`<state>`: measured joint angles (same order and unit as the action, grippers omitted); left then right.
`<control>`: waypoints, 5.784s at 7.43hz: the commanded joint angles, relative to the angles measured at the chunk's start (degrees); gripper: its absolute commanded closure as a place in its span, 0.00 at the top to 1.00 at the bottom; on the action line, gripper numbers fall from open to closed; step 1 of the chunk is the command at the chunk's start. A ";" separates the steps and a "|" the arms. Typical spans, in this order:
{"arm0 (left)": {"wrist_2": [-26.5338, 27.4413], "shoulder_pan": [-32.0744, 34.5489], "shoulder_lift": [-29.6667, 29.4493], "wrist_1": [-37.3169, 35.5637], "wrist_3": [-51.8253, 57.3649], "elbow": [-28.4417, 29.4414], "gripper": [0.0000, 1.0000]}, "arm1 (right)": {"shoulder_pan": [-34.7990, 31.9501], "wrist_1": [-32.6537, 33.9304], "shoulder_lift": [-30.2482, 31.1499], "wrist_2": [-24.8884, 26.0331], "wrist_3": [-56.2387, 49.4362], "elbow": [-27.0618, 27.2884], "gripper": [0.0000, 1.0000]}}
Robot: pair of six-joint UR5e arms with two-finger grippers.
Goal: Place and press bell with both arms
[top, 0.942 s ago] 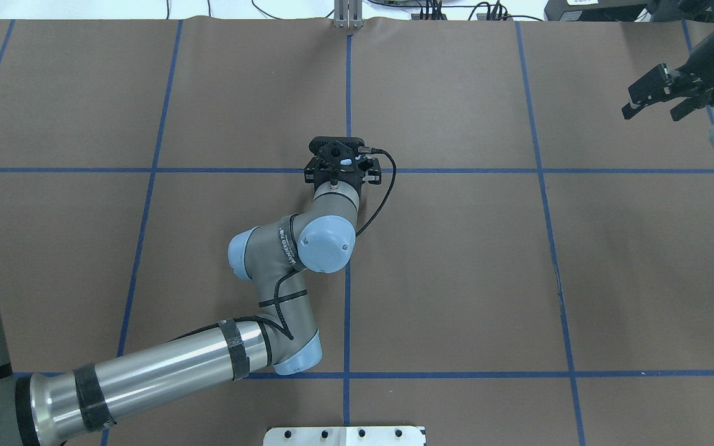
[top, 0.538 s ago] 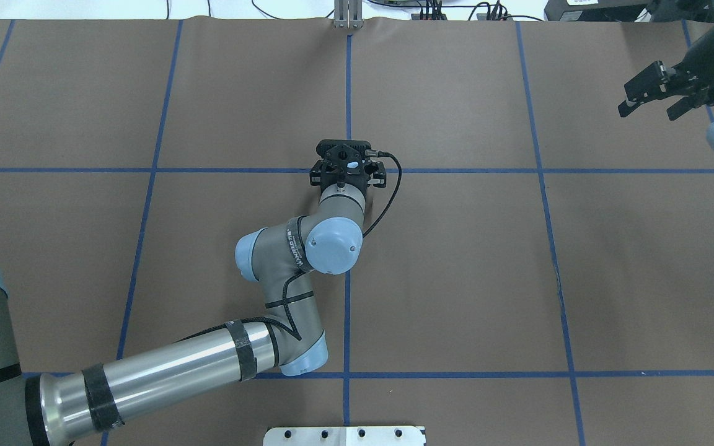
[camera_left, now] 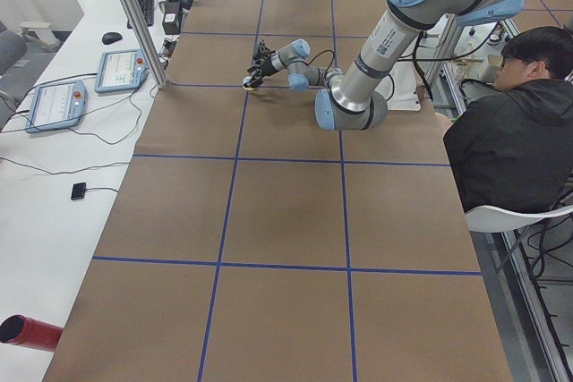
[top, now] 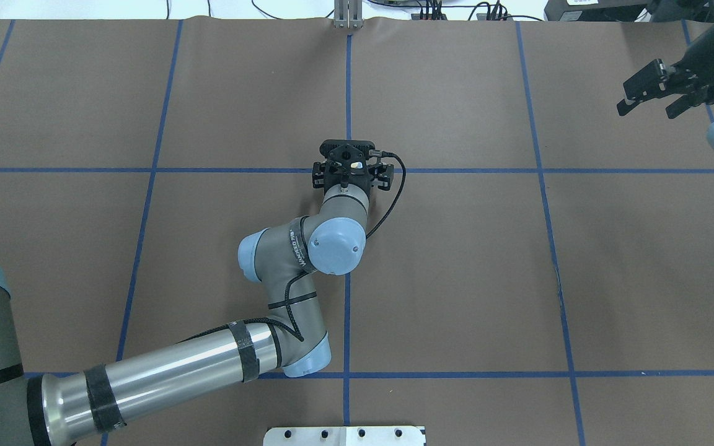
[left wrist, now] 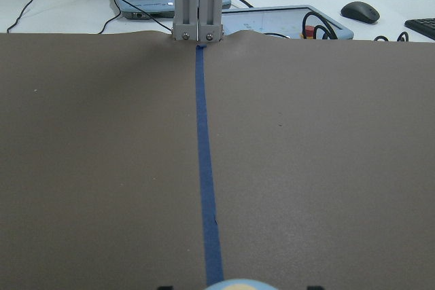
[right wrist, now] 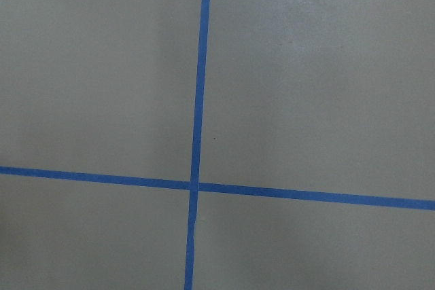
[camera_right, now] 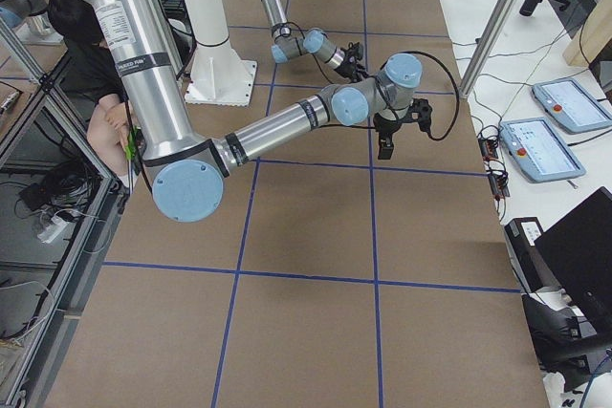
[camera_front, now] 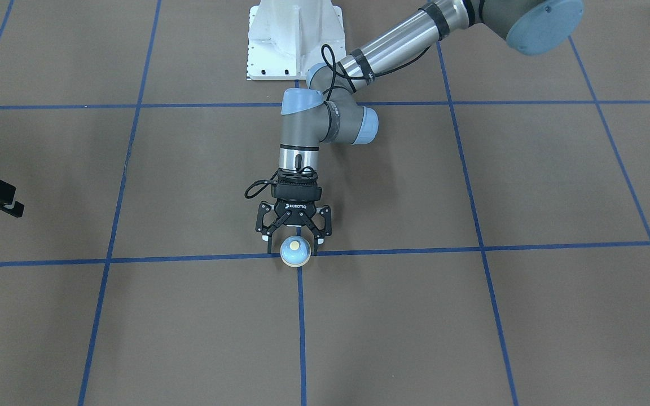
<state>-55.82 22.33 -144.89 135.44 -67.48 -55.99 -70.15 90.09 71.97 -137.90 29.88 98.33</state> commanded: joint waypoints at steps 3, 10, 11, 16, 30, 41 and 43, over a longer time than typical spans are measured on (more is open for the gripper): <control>-9.17 7.61 -0.04 -0.70 9.28 -6.24 1.00 | 4.30 0.70 -6.29 0.52 5.14 -0.77 1.00; -54.35 36.43 20.76 -7.24 29.63 -9.49 1.00 | 19.85 -0.52 -30.82 15.80 28.22 -14.57 0.00; -55.88 38.90 25.23 -9.04 37.43 -10.19 1.00 | 21.88 -2.27 -32.05 18.70 28.22 -15.79 0.00; -69.06 51.04 38.53 -9.92 51.12 -15.37 1.00 | 28.48 -12.91 -42.86 26.54 28.22 -35.11 0.00; -69.25 56.33 41.00 -48.60 66.86 -34.37 1.00 | 32.88 -12.92 -39.36 27.60 27.69 -36.28 0.00; -69.51 63.51 46.26 -48.69 82.31 -33.84 1.00 | 15.69 7.73 -4.78 18.47 5.07 8.53 0.99; -70.13 67.30 49.52 -48.25 82.95 -34.36 1.00 | 5.60 7.21 3.84 11.46 -10.20 8.54 0.99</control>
<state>-125.71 87.19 -97.37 87.00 14.71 -90.03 -58.17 97.17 70.06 -122.41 29.85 106.28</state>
